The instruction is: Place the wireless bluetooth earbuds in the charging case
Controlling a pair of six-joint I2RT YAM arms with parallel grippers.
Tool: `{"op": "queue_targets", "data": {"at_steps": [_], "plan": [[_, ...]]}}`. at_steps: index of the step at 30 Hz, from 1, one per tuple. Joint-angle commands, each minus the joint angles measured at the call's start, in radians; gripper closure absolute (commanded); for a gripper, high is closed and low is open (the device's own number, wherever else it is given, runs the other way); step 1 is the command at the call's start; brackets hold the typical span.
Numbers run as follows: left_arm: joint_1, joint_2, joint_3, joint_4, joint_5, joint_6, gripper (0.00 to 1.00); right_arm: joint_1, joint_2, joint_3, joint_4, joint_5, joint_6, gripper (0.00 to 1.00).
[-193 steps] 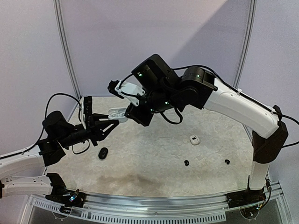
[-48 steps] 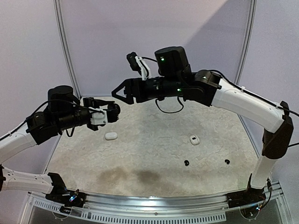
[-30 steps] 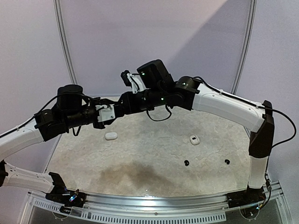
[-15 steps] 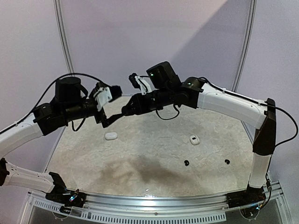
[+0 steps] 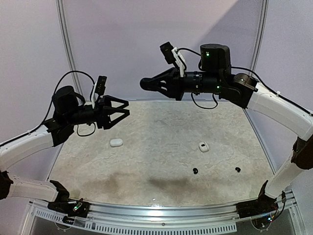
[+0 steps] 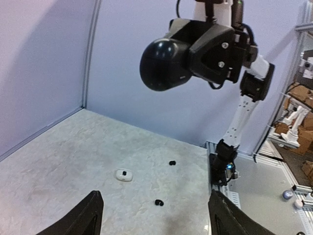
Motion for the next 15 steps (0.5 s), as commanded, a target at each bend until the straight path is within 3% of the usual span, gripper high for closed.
{"op": "queue_targets", "data": {"at_steps": [1,4,8,10,13,15], "plan": [[0.008,0.046,-0.019,0.351,0.139,-0.106,0.2,0.002,0.008,0.007,0.111,-0.145,0.003,1.0],[0.004,0.051,0.02,0.325,0.119,-0.122,0.08,0.003,0.03,0.073,0.034,-0.2,-0.016,1.0],[-0.004,0.073,0.101,0.182,0.188,-0.072,0.06,0.002,0.033,0.069,0.051,-0.238,-0.006,1.0],[-0.009,0.071,0.126,0.124,0.197,-0.038,0.16,0.007,0.037,0.059,0.069,-0.259,0.02,1.0],[-0.027,0.049,0.122,0.091,0.172,-0.001,0.39,0.029,0.04,0.046,0.074,-0.261,0.018,1.0],[-0.057,0.028,0.108,0.079,0.154,0.025,0.41,0.045,0.044,0.039,0.079,-0.261,0.001,1.0]]}}
